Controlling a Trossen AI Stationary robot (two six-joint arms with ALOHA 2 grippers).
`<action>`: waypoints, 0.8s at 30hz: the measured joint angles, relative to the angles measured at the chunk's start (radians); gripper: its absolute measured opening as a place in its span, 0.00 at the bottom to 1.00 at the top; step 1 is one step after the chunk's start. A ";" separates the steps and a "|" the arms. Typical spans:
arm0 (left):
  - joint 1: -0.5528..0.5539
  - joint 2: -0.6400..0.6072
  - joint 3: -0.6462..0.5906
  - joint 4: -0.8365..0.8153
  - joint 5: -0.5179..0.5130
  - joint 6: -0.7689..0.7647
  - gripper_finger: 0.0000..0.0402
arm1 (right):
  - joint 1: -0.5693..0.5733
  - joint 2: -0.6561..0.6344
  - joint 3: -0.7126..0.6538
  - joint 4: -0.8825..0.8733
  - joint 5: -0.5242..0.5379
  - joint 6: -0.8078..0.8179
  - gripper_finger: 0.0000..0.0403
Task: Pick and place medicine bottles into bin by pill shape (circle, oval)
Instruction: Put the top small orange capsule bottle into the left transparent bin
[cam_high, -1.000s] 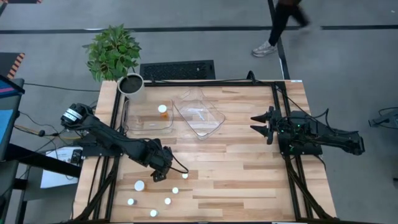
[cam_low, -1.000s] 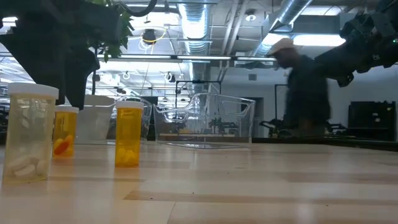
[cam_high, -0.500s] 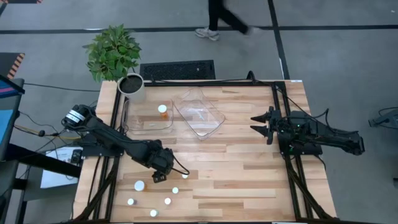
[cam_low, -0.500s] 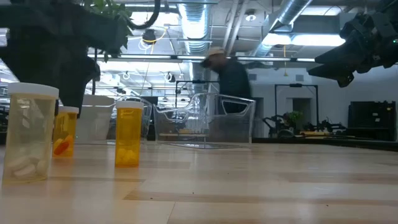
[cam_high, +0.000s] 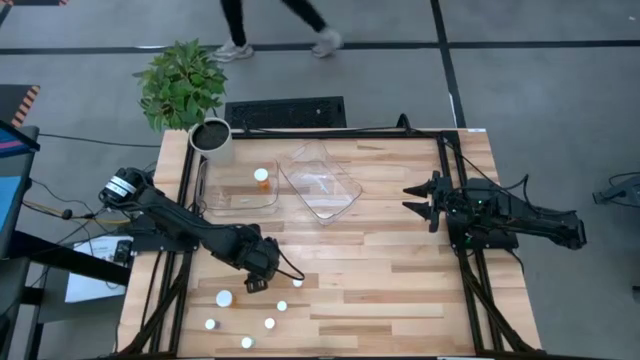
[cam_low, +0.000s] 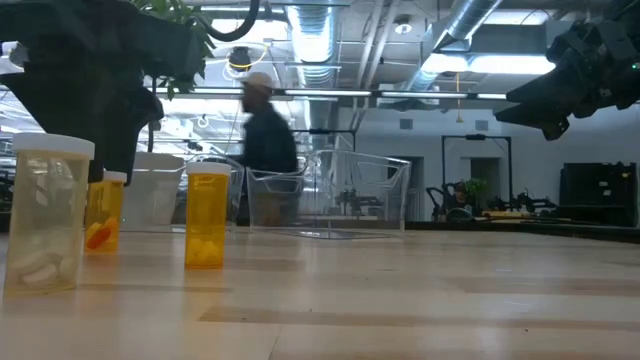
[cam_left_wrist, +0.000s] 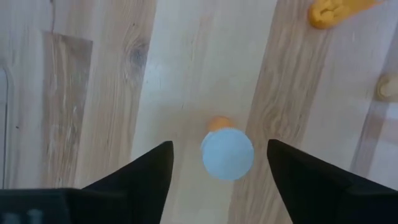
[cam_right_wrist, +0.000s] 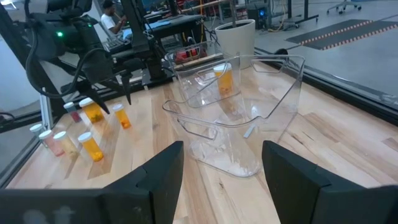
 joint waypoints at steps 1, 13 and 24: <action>0.000 0.000 0.000 0.000 0.000 0.002 0.61 | 0.000 0.000 0.000 0.000 0.000 0.000 0.56; 0.011 0.000 -0.007 0.000 0.009 0.008 0.59 | 0.000 0.000 0.000 -0.002 0.000 0.000 0.56; 0.012 0.000 -0.007 0.001 0.030 0.013 0.46 | 0.000 0.000 0.000 -0.013 0.000 0.000 0.56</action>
